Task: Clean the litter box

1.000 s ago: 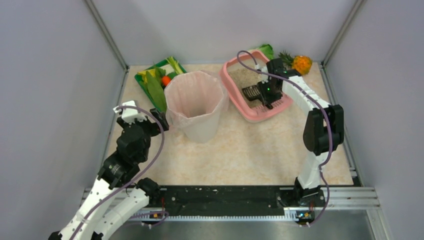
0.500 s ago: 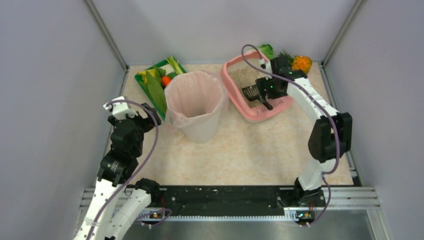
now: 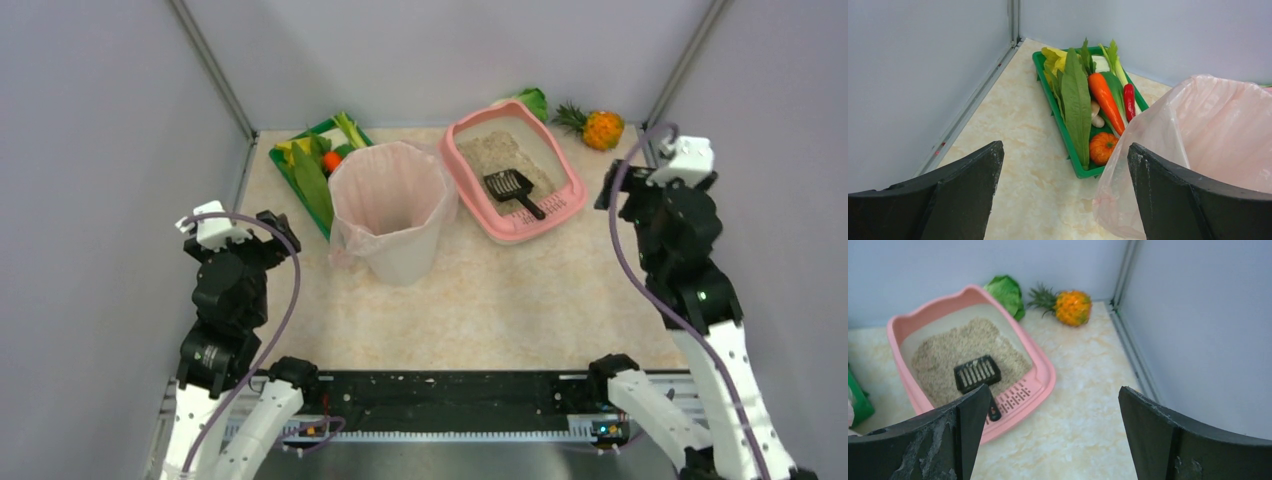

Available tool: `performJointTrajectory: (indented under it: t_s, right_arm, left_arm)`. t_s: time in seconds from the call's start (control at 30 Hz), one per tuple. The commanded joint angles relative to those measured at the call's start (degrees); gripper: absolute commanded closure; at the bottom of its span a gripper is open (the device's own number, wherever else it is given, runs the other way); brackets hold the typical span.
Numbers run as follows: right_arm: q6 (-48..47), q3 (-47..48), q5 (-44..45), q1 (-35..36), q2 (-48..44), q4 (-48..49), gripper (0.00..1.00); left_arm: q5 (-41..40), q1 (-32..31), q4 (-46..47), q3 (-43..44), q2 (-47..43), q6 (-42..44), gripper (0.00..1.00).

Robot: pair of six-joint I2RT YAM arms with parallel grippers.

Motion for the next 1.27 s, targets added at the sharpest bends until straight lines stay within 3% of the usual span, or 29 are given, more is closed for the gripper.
performJointTrajectory:
  t_s: [0.0,0.2,0.37,0.7,1.23]
  right_arm:
    - [1.8,-4.5,9.3,-0.3,-11.8,3.7,0.01]
    - [-1.0,-9.0,10.6,-0.3,-24.7,3.4,0.01]
    - [-4.6,-10.5,8.2,-0.2,-29.9,2.6,0.01]
    - [-4.5,-12.8,2.9,-0.2,-33.7,0.5,0.01]
    - [-4.6,-12.5,6.7,-0.2,-35.0,0.7,0.01]
  left_arm:
    - [-2.8,0.2,-1.4,1.3,-2.8,2.3,0.01]
    - [-4.6,0.1,-4.7,3.3,-6.0,3.3,0.01]
    - [-9.1,0.1,-9.1,6.2,-9.0,4.5,0.01]
    - [-10.7,0.1,-20.9,11.9,-11.3,-2.4,0.01]
    - [-7.4,0.1,-20.9,12.5,-11.5,-3.1,0.01]
